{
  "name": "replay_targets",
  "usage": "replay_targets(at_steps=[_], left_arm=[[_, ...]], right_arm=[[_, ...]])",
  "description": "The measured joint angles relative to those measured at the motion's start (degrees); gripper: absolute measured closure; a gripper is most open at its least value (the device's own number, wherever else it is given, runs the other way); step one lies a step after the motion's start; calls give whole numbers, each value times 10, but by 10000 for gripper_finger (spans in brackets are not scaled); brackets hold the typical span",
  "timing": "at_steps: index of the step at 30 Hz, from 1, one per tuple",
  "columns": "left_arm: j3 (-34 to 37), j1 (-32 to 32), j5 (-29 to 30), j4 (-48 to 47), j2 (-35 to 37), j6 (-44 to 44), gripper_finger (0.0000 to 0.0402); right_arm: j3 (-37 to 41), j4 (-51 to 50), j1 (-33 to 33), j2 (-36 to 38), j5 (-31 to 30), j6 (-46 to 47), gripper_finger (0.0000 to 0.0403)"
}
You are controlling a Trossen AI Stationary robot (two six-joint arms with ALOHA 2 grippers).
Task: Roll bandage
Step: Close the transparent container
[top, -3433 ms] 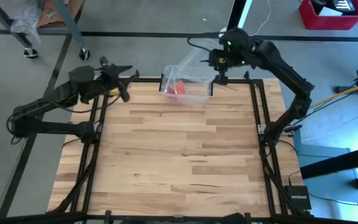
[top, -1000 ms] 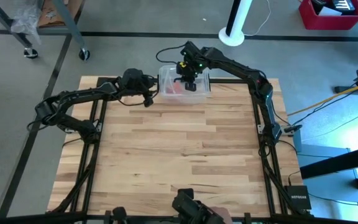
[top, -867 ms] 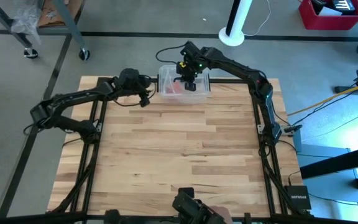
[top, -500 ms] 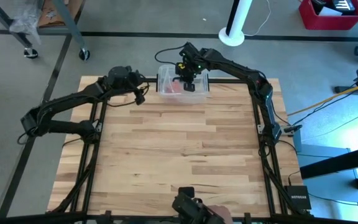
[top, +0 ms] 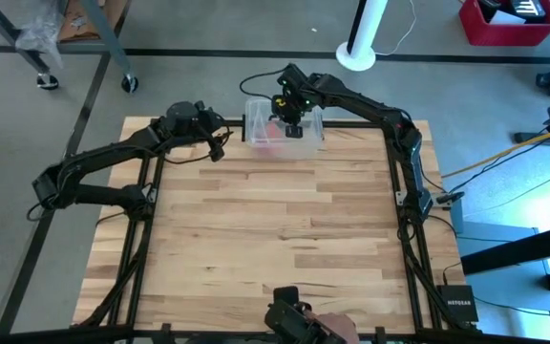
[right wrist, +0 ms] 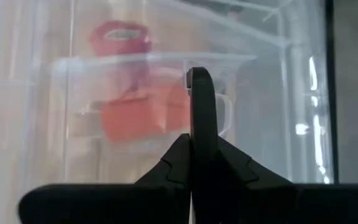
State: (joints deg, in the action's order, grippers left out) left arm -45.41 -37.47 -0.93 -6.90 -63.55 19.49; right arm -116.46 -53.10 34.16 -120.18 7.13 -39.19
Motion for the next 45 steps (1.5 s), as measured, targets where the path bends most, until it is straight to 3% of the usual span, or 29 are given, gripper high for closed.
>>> replay_targets(at_steps=[10,25,31,37,45], left_arm=[[0,0,0,-2,0,0,245],[0,-1,-7,-11,0,-9,245],[32,-36,-27,-23,-10,-11,245],[125,-80,-83,156,-82,-57,245],[91,-74,-90,260,-248,-73,245]], right_arm=[[3,3,-2,-4,24,1,357],[2,9,-4,-21,15,27,356],[2,8,-4,-23,14,27,356],[2,10,-4,-23,14,27,356],[2,21,-4,-24,14,27,356]])
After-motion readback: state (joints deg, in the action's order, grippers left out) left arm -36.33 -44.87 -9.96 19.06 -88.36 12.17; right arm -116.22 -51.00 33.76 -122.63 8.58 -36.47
